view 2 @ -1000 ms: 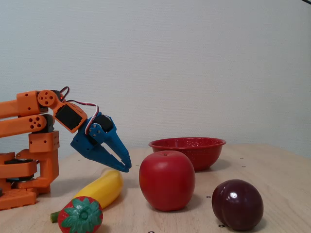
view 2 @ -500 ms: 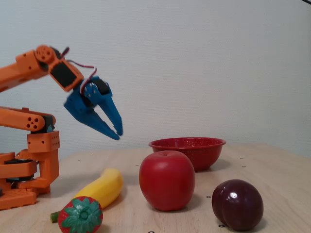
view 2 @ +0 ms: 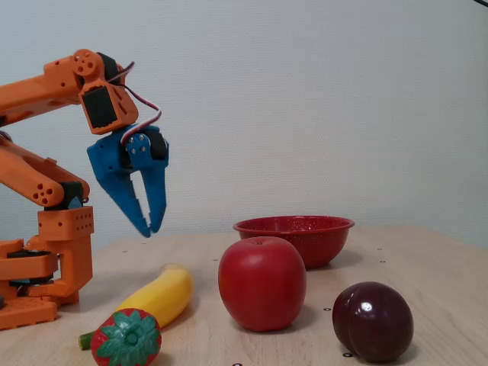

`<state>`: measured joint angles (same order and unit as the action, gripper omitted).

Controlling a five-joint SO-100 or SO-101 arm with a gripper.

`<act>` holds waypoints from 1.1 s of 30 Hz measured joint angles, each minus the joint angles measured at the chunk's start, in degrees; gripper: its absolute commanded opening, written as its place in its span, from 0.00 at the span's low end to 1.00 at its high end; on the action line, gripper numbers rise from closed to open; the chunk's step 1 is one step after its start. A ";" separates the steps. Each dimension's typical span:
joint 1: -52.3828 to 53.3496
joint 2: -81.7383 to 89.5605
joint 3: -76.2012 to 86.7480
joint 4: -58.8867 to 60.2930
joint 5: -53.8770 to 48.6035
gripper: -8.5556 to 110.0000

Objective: Put the banana in the red bowl.

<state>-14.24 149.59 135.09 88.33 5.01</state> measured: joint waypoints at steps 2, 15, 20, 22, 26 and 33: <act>-1.76 -1.23 0.00 1.85 2.72 0.09; -3.78 -7.12 3.16 2.11 11.34 0.39; -3.69 -9.58 9.40 -4.57 14.68 0.41; -3.78 -11.43 11.43 -8.00 15.38 0.45; -3.69 -12.48 15.91 -13.01 15.91 0.48; -2.46 -13.62 19.78 -19.51 16.52 0.48</act>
<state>-16.70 135.97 154.86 68.82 21.53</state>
